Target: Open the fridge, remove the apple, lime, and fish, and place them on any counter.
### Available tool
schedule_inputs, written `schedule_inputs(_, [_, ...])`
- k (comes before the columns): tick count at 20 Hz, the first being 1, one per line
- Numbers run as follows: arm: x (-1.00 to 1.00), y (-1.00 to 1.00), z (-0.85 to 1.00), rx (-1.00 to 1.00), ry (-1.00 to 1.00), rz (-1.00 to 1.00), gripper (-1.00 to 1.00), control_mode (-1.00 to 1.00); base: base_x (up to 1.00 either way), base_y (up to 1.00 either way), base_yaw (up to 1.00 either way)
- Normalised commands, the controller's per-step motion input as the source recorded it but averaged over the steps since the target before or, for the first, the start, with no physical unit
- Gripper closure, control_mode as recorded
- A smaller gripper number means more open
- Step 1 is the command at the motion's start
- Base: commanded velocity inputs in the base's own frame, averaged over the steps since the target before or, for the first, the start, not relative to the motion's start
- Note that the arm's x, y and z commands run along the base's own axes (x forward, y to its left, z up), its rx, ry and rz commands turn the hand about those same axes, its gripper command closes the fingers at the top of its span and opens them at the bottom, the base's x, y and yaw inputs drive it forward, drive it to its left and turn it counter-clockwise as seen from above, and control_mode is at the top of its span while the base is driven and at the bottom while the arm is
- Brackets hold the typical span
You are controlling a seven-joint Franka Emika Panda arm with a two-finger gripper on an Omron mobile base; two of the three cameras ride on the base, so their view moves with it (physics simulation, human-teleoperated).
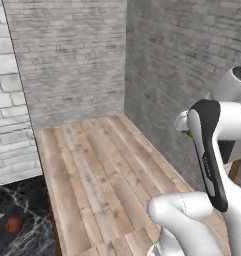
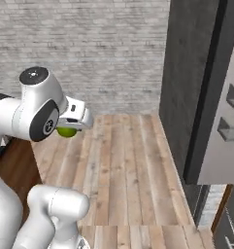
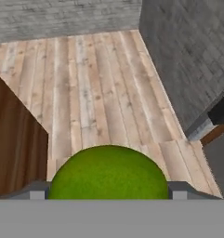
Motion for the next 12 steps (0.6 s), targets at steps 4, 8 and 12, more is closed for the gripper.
schedule_inputs(4, [0.0, 0.0, 0.0, 0.0, 0.0, 0.0, 1.0, 1.0, -0.09, 0.0, 0.86])
schedule_inputs(8, [0.0, 0.0, 0.0, 0.0, 0.0, 0.0, 1.0, 1.0, -0.23, -0.02, 0.75])
schedule_inputs(12, [0.0, 0.0, 0.0, 0.0, 0.0, 0.0, 1.0, 1.0, -0.02, -0.13, 0.55])
